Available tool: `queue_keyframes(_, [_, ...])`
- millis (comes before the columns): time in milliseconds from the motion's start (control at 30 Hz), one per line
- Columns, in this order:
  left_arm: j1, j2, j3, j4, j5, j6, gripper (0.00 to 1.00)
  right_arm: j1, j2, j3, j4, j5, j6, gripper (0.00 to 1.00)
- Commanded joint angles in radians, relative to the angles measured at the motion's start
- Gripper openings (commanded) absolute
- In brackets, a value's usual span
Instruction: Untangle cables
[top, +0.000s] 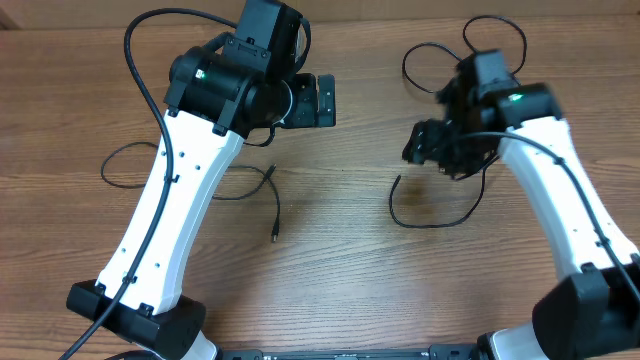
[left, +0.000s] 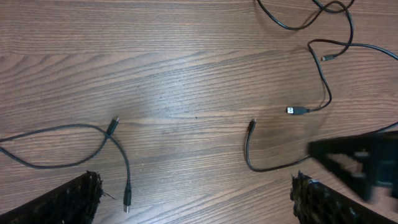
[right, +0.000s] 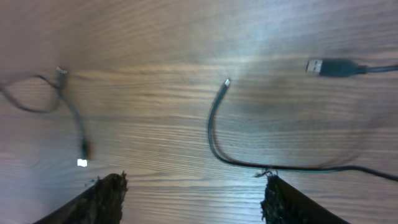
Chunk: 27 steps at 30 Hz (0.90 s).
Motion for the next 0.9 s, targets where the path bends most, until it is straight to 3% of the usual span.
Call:
queue_keyframes(0, [0.001, 0.009, 0.016, 0.0, -0.007, -0.006, 1.0, 0.038, 0.025, -0.085, 0.058, 0.058, 0.033, 0.65])
queue_keyframes(333, [0.001, 0.009, 0.016, 0.0, -0.007, -0.006, 0.99, 0.147, 0.077, -0.266, 0.28, 0.102, 0.046, 0.43])
queue_keyframes(467, [0.001, 0.009, 0.016, -0.002, -0.007, -0.006, 1.0, 0.155, 0.107, -0.28, 0.293, 0.158, 0.083, 0.38])
queue_keyframes(867, [0.001, 0.009, 0.016, 0.001, -0.007, -0.006, 1.0, 0.173, 0.169, -0.329, 0.352, 0.068, 0.06, 0.35])
